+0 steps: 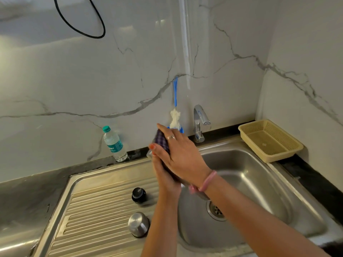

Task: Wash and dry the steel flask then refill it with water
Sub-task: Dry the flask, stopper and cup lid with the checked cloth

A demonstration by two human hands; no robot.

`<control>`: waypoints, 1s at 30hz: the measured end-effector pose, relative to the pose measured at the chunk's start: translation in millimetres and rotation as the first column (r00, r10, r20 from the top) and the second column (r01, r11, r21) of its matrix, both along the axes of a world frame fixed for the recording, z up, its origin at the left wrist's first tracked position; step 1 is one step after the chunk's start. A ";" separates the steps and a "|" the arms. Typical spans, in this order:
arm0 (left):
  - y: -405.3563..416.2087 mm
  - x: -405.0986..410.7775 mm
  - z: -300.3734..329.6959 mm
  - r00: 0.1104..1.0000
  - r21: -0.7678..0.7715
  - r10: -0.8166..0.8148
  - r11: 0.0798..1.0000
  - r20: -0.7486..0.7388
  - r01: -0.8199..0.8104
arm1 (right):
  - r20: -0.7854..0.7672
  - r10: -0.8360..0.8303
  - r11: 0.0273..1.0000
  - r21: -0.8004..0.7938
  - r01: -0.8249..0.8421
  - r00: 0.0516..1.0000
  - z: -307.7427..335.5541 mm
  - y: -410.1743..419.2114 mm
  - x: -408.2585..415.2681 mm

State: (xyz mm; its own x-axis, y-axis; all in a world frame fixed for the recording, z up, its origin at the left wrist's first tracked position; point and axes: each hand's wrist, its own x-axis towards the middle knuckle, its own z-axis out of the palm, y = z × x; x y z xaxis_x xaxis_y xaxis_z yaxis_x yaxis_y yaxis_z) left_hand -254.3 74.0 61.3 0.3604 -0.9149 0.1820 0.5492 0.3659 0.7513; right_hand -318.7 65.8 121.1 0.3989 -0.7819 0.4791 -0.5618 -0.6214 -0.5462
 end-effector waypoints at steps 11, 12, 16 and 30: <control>11.6 26.2 19.3 0.994 -0.030 0.107 0.994 -0.031 -0.108 | -0.109 0.123 0.986 0.130 -0.109 0.986 -49.6 18.2 -49.0; 14.0 27.5 20.7 0.994 -0.037 0.109 0.993 0.003 -0.108 | -0.127 0.113 0.983 0.158 -0.092 0.985 -58.3 23.3 -55.6; 13.4 28.0 19.3 0.995 -0.075 0.080 0.994 0.062 -0.075 | -0.148 0.051 0.988 0.149 -0.029 0.988 -55.3 29.7 -50.2; 4.7 44.4 18.9 0.999 -0.118 0.036 0.992 0.013 -0.034 | -0.084 0.092 0.981 0.179 -0.076 0.992 -66.0 16.5 -54.9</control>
State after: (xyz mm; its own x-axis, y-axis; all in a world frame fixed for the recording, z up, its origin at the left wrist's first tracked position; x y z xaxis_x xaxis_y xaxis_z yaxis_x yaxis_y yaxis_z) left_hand -209.9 78.6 80.2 0.3883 -0.8735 0.2936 0.5233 0.4713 0.7100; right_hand -373.6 82.3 55.1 0.5024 -0.8121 0.2968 -0.5639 -0.5680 -0.5995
